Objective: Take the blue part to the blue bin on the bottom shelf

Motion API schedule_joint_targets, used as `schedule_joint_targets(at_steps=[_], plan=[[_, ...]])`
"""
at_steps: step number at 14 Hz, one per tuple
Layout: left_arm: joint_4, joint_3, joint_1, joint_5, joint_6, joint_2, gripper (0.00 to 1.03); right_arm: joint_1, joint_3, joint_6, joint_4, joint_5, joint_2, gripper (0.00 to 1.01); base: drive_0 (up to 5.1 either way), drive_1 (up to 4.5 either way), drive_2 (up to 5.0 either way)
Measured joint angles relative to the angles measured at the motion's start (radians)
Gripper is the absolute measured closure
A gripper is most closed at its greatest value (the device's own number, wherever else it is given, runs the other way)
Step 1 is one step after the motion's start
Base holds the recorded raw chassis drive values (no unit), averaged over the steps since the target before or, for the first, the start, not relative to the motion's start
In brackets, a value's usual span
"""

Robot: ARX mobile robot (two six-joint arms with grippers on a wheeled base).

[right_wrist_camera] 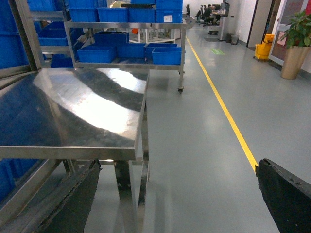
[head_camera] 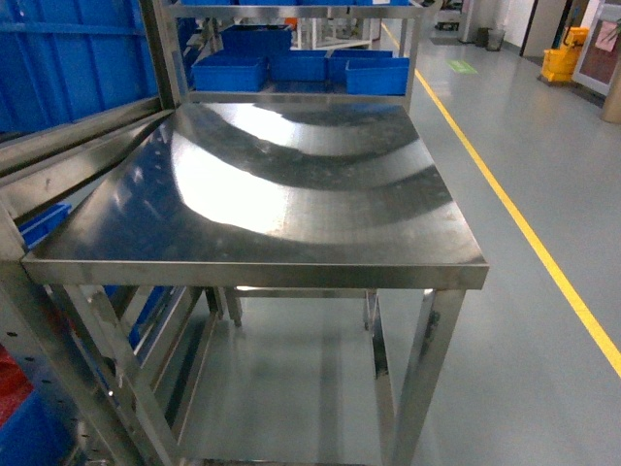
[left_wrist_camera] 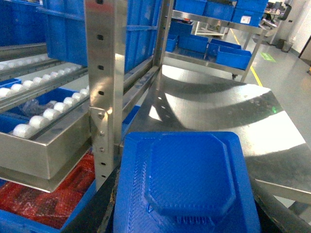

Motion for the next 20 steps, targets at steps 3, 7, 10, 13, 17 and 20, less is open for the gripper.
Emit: schedule_joint_targets(at_steps=[3,7,10,13,17,20], plan=[[0.0,0.0,0.0,0.0,0.0,0.0,0.6,0.0,0.0,0.0,0.001,0.0,0.0,0.03,-5.1,2.4,2.4],[0.002,0.0,0.0,-0.001,0.0,-0.002,0.6,0.0,0.0,0.0,0.004,0.0,0.0,0.03,-5.0,2.47,2.5],[0.003,0.0,0.0,-0.001,0.0,-0.001,0.6,0.0,0.0,0.0,0.002,0.0,0.0,0.03,-5.0,2.43,2.4],[0.0,0.0,0.0,0.0,0.0,0.0,0.6,0.0,0.0,0.0,0.0,0.0,0.0,0.03,-5.0,2.47,2.5],[-0.002,0.0,0.0,0.0,0.0,0.0,0.6,0.0,0.0,0.0,0.002,0.0,0.0,0.03,-5.0,2.44,2.4],[-0.002,0.0,0.0,0.0,0.0,0.001,0.6,0.0,0.0,0.0,0.002,0.0,0.0,0.03,-5.1,2.39,2.4]])
